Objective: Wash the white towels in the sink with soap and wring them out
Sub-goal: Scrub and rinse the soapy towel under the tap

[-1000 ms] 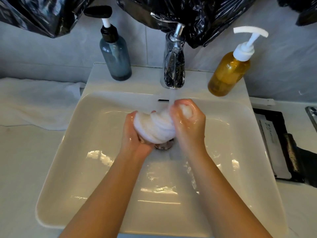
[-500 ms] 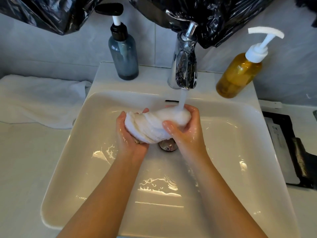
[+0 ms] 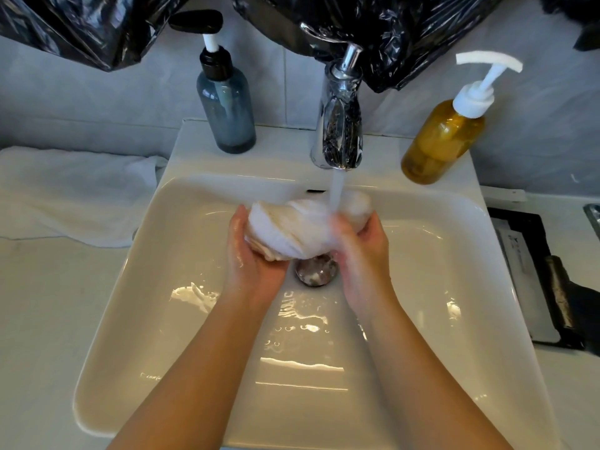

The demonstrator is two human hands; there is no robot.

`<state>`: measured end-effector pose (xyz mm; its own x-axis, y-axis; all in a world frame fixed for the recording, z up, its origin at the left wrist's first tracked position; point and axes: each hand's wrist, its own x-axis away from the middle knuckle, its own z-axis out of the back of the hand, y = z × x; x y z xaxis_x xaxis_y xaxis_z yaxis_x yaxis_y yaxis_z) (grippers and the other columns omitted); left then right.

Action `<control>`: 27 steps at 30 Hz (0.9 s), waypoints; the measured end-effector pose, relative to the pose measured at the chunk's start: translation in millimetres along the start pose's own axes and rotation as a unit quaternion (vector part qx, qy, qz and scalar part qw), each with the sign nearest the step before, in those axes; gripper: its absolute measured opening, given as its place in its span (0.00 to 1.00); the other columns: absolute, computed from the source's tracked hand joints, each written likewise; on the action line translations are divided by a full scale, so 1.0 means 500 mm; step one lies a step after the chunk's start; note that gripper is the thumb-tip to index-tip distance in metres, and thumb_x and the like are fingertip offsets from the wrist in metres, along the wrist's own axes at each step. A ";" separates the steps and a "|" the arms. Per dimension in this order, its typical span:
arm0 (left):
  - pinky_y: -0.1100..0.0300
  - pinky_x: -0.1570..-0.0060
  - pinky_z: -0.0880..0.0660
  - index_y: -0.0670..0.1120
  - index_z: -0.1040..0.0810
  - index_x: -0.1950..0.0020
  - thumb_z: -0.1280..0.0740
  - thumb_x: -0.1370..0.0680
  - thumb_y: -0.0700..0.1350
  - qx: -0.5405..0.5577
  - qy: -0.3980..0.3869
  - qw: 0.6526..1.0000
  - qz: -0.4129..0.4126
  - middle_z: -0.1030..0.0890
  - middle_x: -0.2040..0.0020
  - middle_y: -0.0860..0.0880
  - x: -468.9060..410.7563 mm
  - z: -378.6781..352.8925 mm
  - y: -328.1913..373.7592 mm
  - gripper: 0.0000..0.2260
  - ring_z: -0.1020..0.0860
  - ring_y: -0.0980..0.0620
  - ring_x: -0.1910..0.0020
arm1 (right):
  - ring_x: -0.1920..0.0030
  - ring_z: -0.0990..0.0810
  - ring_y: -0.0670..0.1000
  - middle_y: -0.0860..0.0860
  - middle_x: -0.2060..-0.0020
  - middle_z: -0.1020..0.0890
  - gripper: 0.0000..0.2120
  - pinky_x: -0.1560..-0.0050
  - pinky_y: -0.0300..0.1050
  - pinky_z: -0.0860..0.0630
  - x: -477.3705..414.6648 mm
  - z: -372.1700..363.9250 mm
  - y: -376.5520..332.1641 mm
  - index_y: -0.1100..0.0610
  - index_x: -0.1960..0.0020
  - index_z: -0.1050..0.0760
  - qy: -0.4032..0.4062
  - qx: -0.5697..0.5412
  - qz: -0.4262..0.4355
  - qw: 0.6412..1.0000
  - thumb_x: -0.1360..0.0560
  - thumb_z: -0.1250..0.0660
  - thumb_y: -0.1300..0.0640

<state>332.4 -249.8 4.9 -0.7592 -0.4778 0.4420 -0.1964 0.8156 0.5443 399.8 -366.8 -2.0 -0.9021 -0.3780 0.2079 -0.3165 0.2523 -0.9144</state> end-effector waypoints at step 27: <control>0.51 0.47 0.23 0.46 0.20 0.46 0.44 0.20 0.59 -0.001 0.082 0.996 0.040 0.14 0.51 0.42 0.010 -0.002 -0.040 0.21 0.15 0.44 0.53 | 0.34 0.23 0.55 0.57 0.34 0.23 0.37 0.36 0.48 0.25 0.007 -0.010 -0.013 0.59 0.26 0.35 -0.122 -0.043 0.023 0.991 0.32 0.28 0.53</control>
<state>332.9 -268.9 -3.1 -0.6604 -0.4582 0.5949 -0.1382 0.8529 0.5035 397.2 -365.6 6.6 -0.8220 -0.5656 0.0670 -0.3100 0.3456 -0.8857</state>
